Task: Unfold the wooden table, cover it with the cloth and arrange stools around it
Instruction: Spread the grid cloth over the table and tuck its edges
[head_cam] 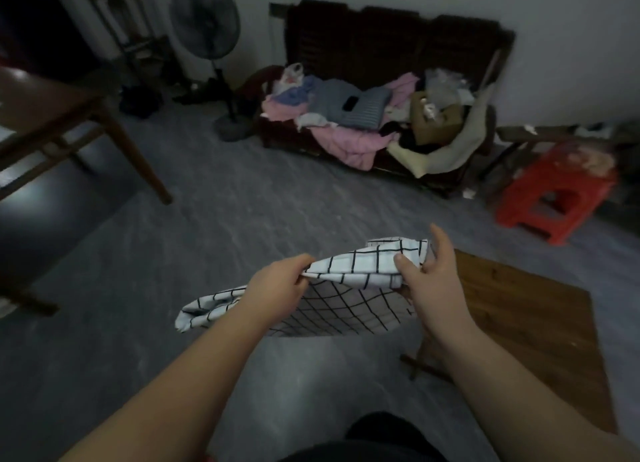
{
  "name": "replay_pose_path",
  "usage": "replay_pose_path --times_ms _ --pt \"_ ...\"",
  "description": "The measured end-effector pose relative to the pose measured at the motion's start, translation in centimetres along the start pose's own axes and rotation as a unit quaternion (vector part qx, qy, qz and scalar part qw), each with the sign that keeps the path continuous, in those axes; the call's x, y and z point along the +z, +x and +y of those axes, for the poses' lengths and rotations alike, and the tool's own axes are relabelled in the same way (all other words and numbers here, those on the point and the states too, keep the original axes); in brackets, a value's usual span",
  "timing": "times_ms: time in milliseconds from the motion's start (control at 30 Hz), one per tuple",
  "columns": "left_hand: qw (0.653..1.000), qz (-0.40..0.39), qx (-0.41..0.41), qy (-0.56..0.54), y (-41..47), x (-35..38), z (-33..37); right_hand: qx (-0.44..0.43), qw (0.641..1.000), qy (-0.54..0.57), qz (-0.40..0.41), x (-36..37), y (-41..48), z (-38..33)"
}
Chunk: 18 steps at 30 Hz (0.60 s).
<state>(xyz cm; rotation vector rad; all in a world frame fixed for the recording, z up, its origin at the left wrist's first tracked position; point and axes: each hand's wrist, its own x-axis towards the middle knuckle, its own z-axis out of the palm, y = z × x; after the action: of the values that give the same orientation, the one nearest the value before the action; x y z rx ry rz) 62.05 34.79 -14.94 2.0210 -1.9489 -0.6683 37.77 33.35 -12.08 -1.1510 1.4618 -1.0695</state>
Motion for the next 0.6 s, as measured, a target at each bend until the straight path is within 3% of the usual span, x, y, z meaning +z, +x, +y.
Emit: replay_pose_path --times_ms 167,267,467,600 --pt "0.996 -0.034 0.078 0.014 11.5 -0.2 4.2 -0.069 0.989 -0.133 -0.005 -4.5 7.7 -1.2" --pt "0.991 -0.054 0.117 0.027 19.0 0.5 7.3 -0.076 0.986 -0.147 -0.032 -8.1 12.9 -1.2" --pt "0.969 -0.066 0.224 0.084 32.2 1.4 16.1 -0.048 0.974 -0.212 0.069 -15.8 23.3 -3.0" --pt "0.943 -0.091 0.300 0.113 38.8 1.8 22.7 -0.005 0.933 -0.337 0.123 -21.0 27.2 -5.0"
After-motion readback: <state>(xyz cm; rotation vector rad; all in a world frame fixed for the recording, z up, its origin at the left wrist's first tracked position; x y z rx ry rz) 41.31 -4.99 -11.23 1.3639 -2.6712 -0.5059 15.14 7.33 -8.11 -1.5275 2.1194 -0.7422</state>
